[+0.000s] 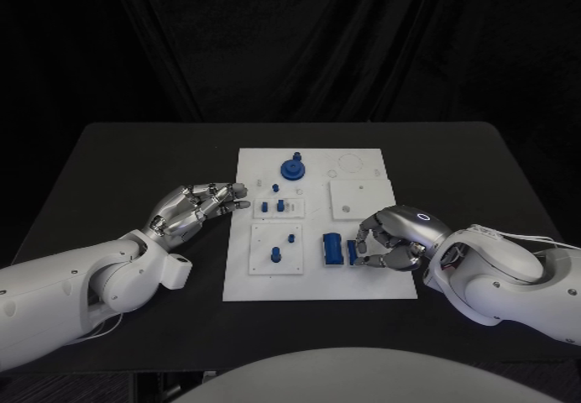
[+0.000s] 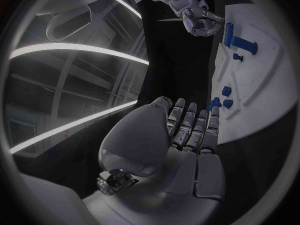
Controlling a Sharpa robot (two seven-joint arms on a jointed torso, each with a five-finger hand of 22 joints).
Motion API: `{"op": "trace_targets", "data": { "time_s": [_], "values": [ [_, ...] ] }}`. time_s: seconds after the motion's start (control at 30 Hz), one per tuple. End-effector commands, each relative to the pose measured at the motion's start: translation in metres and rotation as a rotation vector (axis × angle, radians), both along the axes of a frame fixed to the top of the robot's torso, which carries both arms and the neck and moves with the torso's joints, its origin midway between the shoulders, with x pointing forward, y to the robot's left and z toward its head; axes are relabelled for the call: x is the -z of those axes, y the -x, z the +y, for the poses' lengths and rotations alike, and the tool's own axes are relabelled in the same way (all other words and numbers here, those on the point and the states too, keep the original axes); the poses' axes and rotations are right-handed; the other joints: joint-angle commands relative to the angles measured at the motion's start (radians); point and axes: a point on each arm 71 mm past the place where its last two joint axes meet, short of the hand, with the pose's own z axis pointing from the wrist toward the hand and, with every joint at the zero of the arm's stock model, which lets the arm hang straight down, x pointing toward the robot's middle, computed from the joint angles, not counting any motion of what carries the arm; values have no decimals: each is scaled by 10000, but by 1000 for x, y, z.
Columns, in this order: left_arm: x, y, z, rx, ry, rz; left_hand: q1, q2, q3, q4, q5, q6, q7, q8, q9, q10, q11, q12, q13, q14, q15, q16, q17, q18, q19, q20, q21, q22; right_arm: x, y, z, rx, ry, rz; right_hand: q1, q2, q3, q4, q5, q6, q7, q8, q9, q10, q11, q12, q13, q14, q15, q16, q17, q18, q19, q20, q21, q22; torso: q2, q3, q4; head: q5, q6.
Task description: Assemble the parts on the task board
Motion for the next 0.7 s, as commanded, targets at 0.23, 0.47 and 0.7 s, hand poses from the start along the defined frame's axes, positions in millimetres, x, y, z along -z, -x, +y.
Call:
{"op": "trace_targets", "data": {
  "time_s": [0.23, 0.47, 0.7],
  "values": [
    [-4, 1, -1, 29, 518, -491, 91, -30, 43, -8, 66, -79, 268, -14, 15, -1, 49, -14, 9, 79, 5, 50, 10, -194, 64, -24, 47, 6, 4, -2, 1, 181, 204, 79, 93, 176, 169, 1, 25, -32, -55, 140, 76, 1058, -74, 27, 2633, 983, -107, -4, 2338, -17, 279, -82, -71, 2032, -5, -8, 6, -3, 1],
    [-4, 1, -1, 48, 534, -485, 92, -33, 55, -10, 67, -80, 269, -14, 15, -1, 51, -14, 8, 74, 7, 43, 8, -196, 54, -24, 44, -1, 7, -4, 3, 252, 247, 120, 246, 181, 251, -15, 31, -67, -69, 187, 126, 1058, -89, 27, 2633, 982, -120, -7, 2333, -12, 273, -95, -92, 2026, -3, -4, 2, -25, 1],
    [-4, 2, -1, 48, 534, -478, 92, -33, 55, -10, 67, -80, 269, -14, 15, -1, 51, -14, 8, 74, 7, 43, 8, -196, 54, -24, 44, -1, 11, -7, 0, 465, 350, 163, 458, 234, 352, -21, -7, -79, -83, 244, 181, 1058, -104, 27, 2633, 986, -138, 4, 2355, -4, 256, -115, -136, 2014, -4, 2, -5, -8, 1]
  ]
}}
